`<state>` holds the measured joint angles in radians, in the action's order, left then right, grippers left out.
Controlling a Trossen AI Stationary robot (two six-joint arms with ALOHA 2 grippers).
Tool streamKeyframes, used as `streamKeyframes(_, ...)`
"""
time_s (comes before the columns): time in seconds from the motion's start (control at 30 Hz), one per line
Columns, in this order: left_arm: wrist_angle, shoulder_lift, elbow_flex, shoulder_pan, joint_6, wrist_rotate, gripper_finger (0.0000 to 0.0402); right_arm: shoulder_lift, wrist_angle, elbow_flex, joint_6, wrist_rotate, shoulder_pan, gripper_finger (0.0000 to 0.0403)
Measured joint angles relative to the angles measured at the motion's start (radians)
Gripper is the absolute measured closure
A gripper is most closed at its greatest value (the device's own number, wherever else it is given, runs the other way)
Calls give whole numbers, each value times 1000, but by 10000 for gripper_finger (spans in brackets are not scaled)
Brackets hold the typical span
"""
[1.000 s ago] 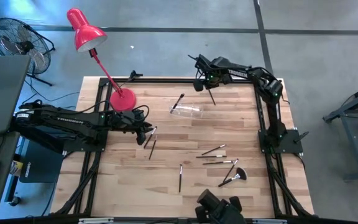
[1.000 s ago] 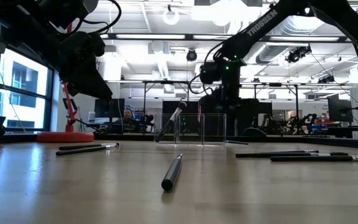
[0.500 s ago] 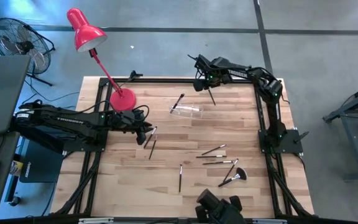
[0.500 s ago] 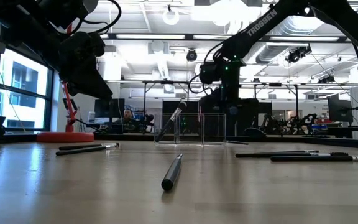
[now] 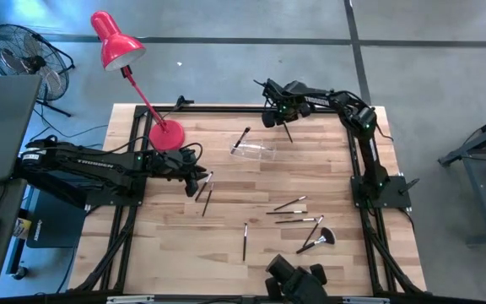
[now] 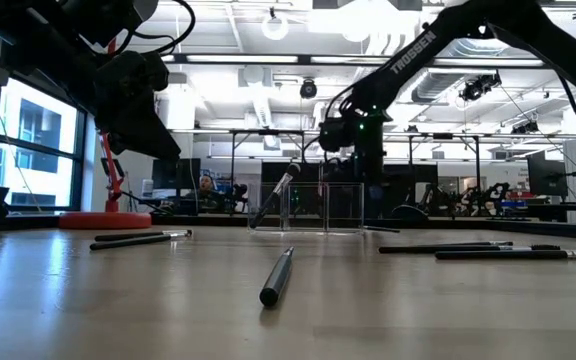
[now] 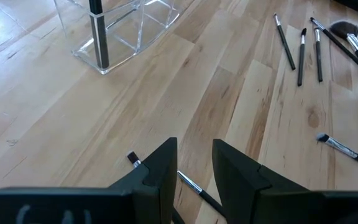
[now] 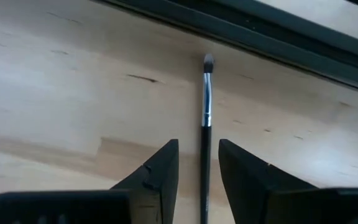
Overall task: Put items in baskets/containers
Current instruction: Put the eyeshadow brush into the transparent organizer
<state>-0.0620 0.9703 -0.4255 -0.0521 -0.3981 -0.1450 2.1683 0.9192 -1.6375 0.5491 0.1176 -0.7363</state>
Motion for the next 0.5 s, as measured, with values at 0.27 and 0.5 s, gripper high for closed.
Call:
streamKeyframes(0.27, 0, 0, 0, 0, 0, 0, 302, 23, -1, 0, -33, -21, -17, 295)
streamKeyframes(0.5, 0, 0, 0, 0, 0, -4, 302, 39, -5, -4, -78, -72, -23, 348)
